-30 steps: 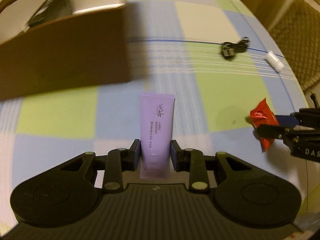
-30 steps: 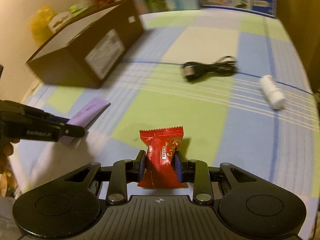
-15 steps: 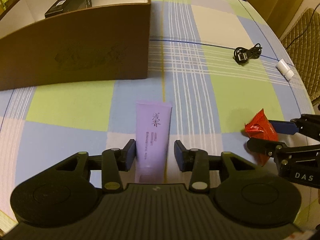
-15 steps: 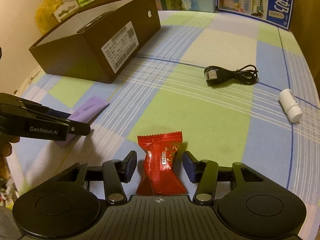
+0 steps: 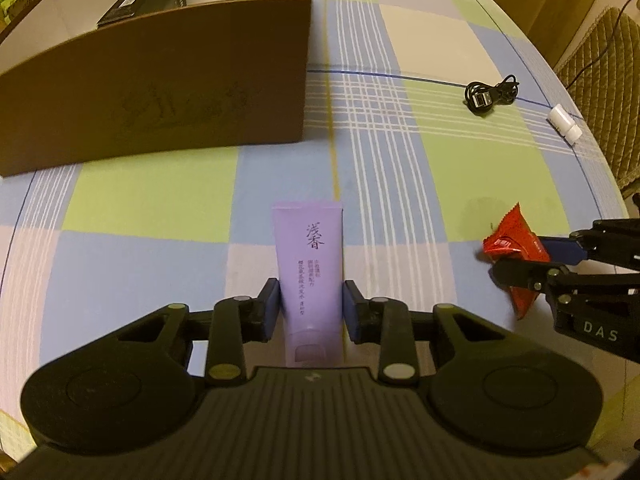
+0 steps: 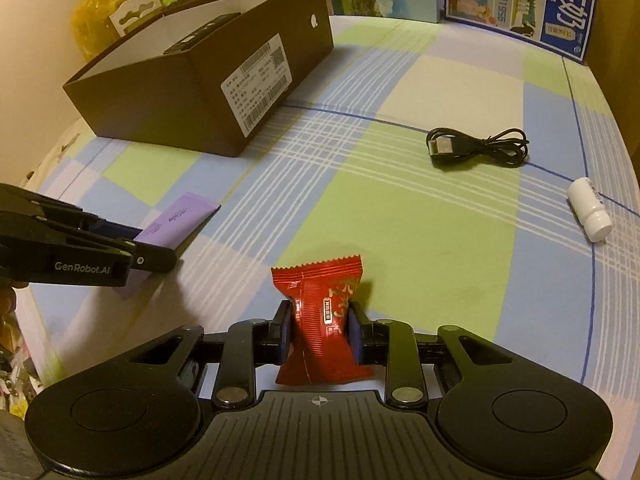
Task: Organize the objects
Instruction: 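Carry the purple tube and red candy packet toward the brown box with both tools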
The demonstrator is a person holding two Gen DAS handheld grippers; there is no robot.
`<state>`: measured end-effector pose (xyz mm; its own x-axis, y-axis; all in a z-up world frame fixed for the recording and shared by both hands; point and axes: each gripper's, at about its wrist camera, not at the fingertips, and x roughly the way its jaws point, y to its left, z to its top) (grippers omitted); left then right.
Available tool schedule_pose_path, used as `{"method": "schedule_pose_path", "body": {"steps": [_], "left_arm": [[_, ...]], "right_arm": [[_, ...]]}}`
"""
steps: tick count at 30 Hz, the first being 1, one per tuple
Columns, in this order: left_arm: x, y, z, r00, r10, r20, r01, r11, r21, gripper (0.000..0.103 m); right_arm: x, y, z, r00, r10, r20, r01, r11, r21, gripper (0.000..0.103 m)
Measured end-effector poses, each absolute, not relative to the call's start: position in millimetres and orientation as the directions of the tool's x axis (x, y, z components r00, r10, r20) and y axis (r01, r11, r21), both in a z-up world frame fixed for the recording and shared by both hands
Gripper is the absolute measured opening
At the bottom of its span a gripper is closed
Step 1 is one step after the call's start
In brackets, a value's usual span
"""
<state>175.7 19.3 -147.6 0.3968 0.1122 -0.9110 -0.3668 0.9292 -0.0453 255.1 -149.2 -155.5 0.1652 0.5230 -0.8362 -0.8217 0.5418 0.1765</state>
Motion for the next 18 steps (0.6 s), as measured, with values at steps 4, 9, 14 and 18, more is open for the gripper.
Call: {"method": "schedule_pose_path", "body": {"steps": [4,9,14,18], "left_arm": [[168,25,-147,0.395,0.11,-0.912,-0.378,0.924,-0.052,0.028],[156,35,-141,0.406,0.114,-0.907,-0.394,0.917,-0.061,0.028],[142,47,-133,0.423,0.122,-0.898,-0.41,0.909,-0.07,0.028],[132,58,-131,0.425,0.126,-0.896,-0.425,0.902,-0.075,0.027]], "right_arm": [[250,-144,-151,0.16,0.528,-0.834,-0.826,0.534,0.18,0.025],[243,-134,-143,0.145,0.548,-0.824,-0.833,0.517,0.197,0.025],[235,-119,-134,0.127,0.574,-0.809,-0.85,0.484,0.21,0.025],[229,-107,-131,0.117,0.584,-0.803,-0.858,0.467,0.215,0.025]]}}
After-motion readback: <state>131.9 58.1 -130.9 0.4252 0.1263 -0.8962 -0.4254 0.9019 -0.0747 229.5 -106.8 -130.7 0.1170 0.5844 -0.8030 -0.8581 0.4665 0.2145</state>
